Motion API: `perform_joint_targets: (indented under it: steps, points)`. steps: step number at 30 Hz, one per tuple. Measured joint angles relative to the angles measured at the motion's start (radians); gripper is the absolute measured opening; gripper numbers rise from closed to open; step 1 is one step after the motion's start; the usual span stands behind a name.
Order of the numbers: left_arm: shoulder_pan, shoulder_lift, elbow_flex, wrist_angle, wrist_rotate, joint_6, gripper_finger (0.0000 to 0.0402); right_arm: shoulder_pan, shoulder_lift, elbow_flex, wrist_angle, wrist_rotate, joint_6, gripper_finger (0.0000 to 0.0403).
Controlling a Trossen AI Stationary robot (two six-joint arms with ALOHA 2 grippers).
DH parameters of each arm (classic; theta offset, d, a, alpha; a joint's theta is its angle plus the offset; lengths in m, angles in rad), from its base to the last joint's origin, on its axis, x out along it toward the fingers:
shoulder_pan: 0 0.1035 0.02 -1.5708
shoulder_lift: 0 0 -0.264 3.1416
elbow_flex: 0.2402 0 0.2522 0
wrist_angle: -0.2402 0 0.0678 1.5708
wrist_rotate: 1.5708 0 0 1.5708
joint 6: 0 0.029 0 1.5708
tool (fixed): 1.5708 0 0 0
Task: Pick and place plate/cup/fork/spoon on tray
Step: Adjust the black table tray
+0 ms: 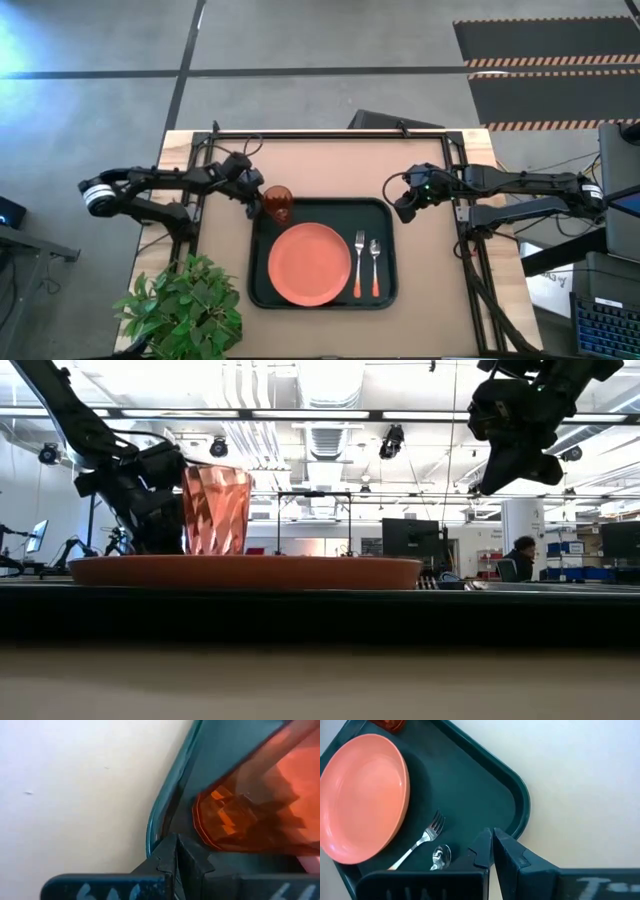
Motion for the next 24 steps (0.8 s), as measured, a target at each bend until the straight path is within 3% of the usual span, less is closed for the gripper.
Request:
perform_joint_targets:
  steps: [9, 13, 24]
  points:
    - [0.041, -0.007, 0.000, 0.007, 0.014, -0.003, 0.0000, 0.000, 0.003, 0.000, 0.020, -0.002, 0.005, 0.0009]
    - [0.041, -0.007, -0.001, 0.004, 0.022, -0.004, 0.0000, 0.000, 0.041, 0.000, 0.055, -0.055, 0.020, 0.0009]
    - [0.041, -0.007, -0.002, 0.001, 0.045, -0.006, 0.0000, 0.000, 0.375, 0.000, 0.130, -0.212, -0.008, 0.0009]
